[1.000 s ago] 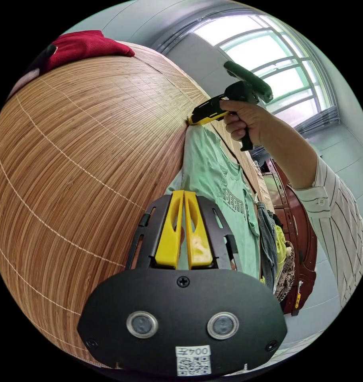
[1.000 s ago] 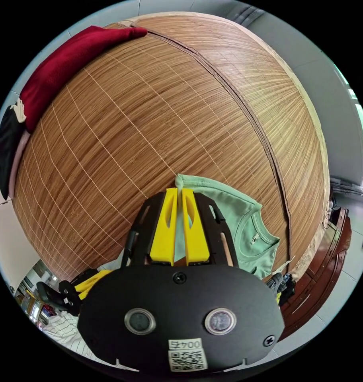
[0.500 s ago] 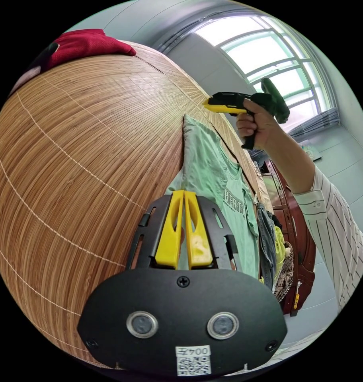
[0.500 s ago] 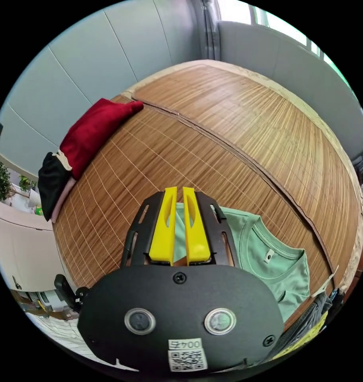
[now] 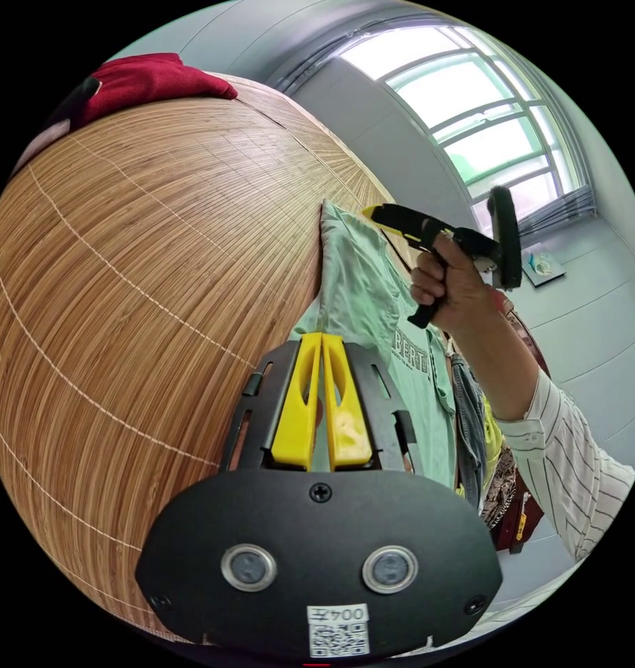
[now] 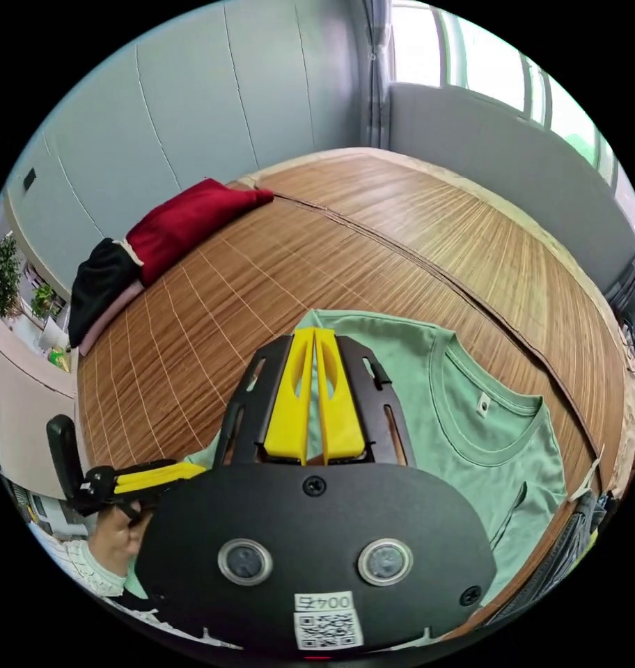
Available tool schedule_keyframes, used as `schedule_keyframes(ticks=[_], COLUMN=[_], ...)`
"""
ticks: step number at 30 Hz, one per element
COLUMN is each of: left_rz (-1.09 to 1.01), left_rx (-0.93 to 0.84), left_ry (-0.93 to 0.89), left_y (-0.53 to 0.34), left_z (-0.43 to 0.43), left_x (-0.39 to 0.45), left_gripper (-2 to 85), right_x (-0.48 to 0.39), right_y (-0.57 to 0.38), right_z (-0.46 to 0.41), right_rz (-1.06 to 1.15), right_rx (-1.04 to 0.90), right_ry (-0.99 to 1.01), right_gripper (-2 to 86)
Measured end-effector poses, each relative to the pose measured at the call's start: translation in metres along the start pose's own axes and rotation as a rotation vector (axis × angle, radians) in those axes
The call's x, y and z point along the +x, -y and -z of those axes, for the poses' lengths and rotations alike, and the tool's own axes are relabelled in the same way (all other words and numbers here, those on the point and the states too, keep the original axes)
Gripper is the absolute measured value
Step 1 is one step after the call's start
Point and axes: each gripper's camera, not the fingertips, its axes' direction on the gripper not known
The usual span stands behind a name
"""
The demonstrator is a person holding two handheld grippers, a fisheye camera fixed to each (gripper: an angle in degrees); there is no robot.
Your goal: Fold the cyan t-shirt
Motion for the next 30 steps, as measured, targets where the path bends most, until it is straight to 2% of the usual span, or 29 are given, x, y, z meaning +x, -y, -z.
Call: schedule_keyframes(ticks=[6,9,12,15,18,22,26,30], left_rz=[-0.056,-0.142,-0.244,-0.333,-0.319,-0.251,-0.295,-0.336], left_rx=[0.053,0.096,0.131,0.026,-0.115,-0.082,-0.05,-0.202], left_ry=[-0.05,0.066,0.1,0.23,0.387,0.321,0.325,0.326], left_y=[-0.019,-0.024,-0.014,-0.001,0.002,-0.007,-0.03,-0.061], left_z=[0.022,0.033,0.022,-0.021,-0.06,-0.046,-0.024,-0.033], left_x=[0.024,0.053,0.085,0.104,0.092,0.086,0.091,0.074], left_gripper=[1.9,2.2,2.0,1.6,0.9,0.4,0.3,0.3], right_x=[-0.001,0.004,0.009,0.013,0.019,0.031,0.056,0.08], right_y=[-0.126,-0.172,-0.194,-0.203,-0.218,-0.241,-0.299,-0.372], right_z=[0.067,0.084,0.088,0.085,0.082,0.121,0.178,0.224], right_rz=[-0.037,-0.077,-0.111,-0.137,-0.164,-0.154,-0.175,-0.224], right_rx=[-0.09,-0.117,-0.128,-0.155,-0.189,-0.158,-0.142,-0.185], right_ry=[0.095,0.122,0.129,0.161,0.149,0.139,0.15,0.095], right_gripper=[-0.6,0.1,2.5,4.9,5.0,3.5,0.5,-0.5])
